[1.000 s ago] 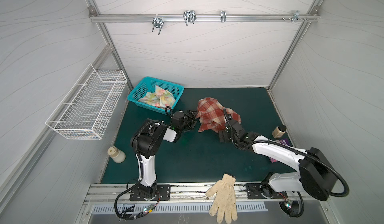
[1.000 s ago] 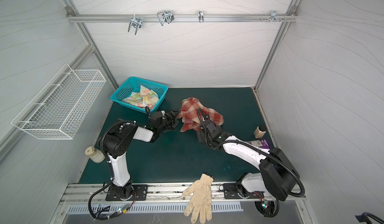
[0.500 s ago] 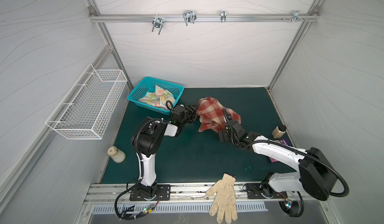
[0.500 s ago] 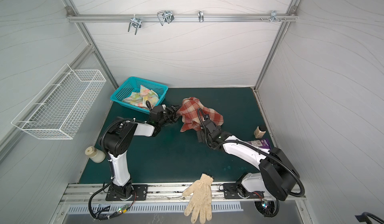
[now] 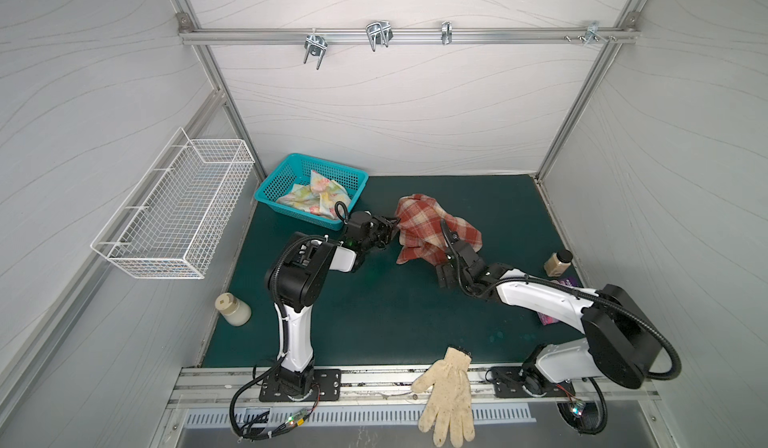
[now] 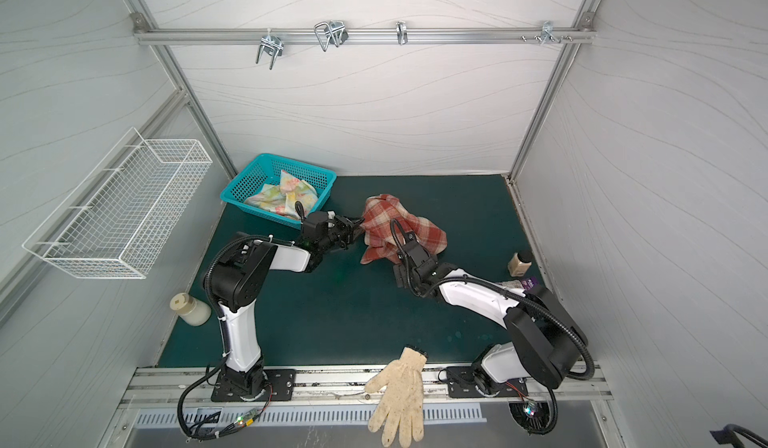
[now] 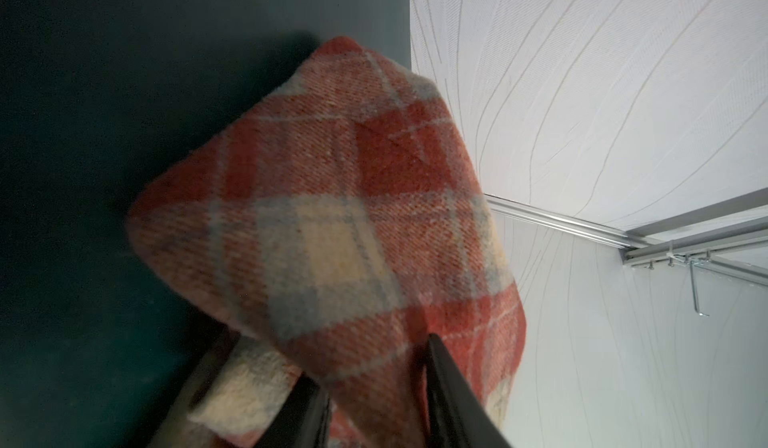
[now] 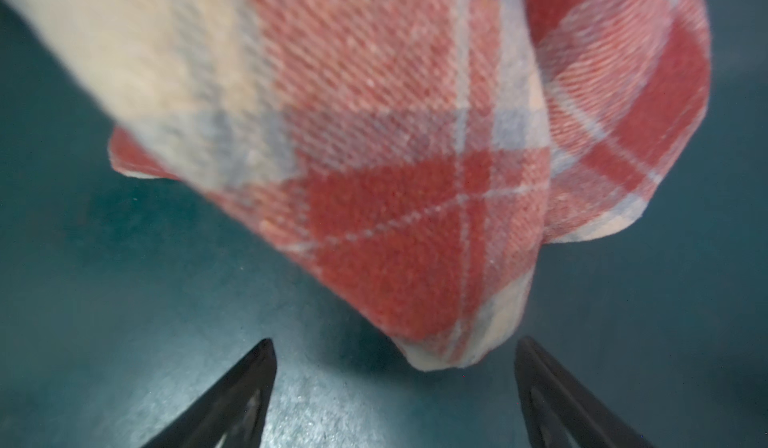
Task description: Fold and stack the skirts
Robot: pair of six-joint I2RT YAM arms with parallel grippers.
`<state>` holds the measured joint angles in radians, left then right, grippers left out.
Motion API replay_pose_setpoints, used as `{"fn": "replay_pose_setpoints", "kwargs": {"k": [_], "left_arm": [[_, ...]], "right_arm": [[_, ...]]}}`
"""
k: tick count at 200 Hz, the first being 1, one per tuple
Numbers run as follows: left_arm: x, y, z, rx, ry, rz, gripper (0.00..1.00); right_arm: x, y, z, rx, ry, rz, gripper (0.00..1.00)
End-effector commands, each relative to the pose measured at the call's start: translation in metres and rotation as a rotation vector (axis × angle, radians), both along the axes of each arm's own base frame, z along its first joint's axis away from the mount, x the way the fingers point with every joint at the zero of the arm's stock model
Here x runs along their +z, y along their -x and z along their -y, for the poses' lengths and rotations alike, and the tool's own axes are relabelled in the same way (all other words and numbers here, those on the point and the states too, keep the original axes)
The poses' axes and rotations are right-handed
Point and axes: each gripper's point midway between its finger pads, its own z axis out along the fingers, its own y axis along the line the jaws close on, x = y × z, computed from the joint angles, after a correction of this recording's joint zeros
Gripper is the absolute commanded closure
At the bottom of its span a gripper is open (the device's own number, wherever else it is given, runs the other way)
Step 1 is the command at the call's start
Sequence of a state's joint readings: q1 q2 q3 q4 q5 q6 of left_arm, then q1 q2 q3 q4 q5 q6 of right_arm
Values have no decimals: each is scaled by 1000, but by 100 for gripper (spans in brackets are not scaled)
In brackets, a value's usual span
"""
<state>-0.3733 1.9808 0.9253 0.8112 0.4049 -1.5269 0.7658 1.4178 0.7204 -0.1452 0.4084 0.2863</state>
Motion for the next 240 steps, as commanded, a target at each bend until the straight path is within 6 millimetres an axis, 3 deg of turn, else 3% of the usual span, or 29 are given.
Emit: {"fn": "replay_pose_setpoints", "kwargs": {"k": [1,38,59,93,124,176,240], "left_arm": [[20,-10,10,-35,40,46,69],[20,-10,12,-55,26,44,77],[19,-10,13,-63,27,40,85],[22,-9,13,-75,8,42,98],[34,-12,13,-93,-21,56,100],[75,-15,3,-119,-151,97,100],[171,2,-26,-110,-371,253,100]], "right_arm": [[1,-7,-4,1,16,24,12],[-5,-19,-2,-18,63,35,17],[-6,-27,0,-35,70,41,28],[0,-34,7,-67,80,71,66],[16,-35,10,-63,75,105,84],[67,-22,11,-16,18,125,89],[138,-8,12,72,14,139,88]]}}
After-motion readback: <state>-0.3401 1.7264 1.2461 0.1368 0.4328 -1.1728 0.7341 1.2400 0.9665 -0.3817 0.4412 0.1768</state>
